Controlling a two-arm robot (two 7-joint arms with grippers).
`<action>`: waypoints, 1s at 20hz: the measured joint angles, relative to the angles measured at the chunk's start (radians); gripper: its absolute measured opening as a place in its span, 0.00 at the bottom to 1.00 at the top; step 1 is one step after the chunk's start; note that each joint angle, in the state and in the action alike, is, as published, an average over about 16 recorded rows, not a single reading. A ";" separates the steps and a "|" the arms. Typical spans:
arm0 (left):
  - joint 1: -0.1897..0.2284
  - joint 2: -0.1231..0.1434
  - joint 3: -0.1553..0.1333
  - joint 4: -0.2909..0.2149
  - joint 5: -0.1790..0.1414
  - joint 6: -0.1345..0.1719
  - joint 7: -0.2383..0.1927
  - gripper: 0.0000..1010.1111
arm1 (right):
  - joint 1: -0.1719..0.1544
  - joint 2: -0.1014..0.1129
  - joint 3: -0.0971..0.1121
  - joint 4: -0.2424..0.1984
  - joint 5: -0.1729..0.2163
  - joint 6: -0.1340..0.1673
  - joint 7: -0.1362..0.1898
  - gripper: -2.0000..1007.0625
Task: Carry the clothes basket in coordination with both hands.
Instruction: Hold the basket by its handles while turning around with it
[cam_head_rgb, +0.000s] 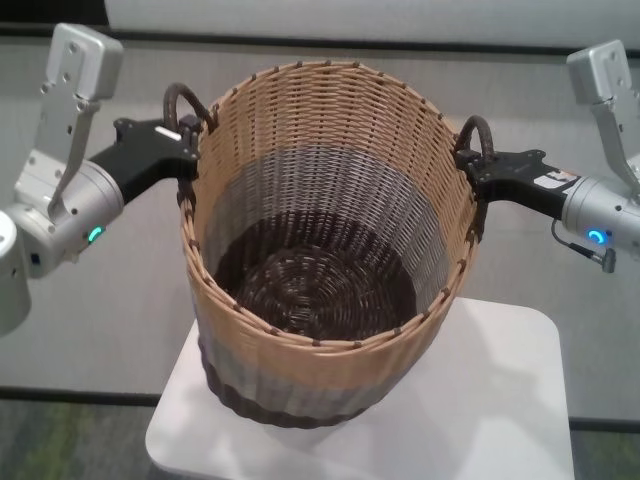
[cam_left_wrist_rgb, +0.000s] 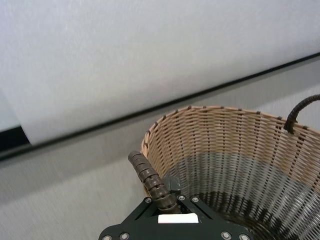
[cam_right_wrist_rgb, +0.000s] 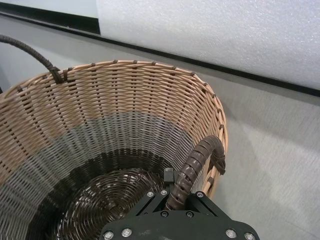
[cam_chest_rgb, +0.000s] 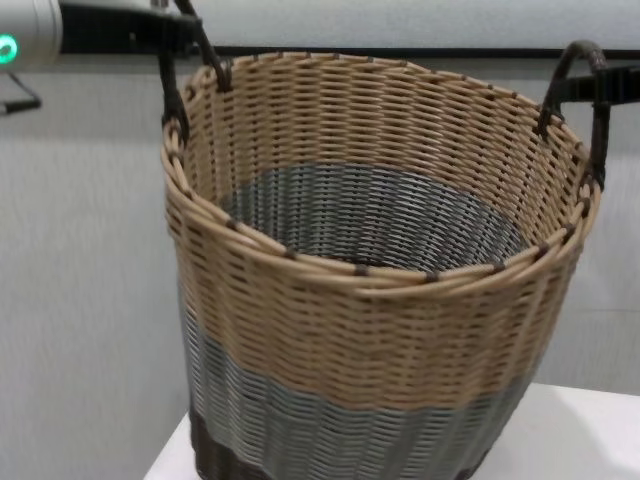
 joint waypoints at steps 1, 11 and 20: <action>-0.001 0.000 -0.002 -0.006 0.003 0.003 0.000 0.00 | 0.000 0.001 0.000 -0.002 0.005 0.000 0.002 0.01; -0.005 0.000 -0.010 -0.039 0.023 0.014 -0.005 0.00 | 0.003 0.012 -0.008 -0.010 0.025 -0.005 0.006 0.01; -0.004 -0.001 -0.009 -0.037 0.022 0.014 -0.005 0.00 | 0.003 0.012 -0.010 -0.010 0.025 -0.005 0.006 0.01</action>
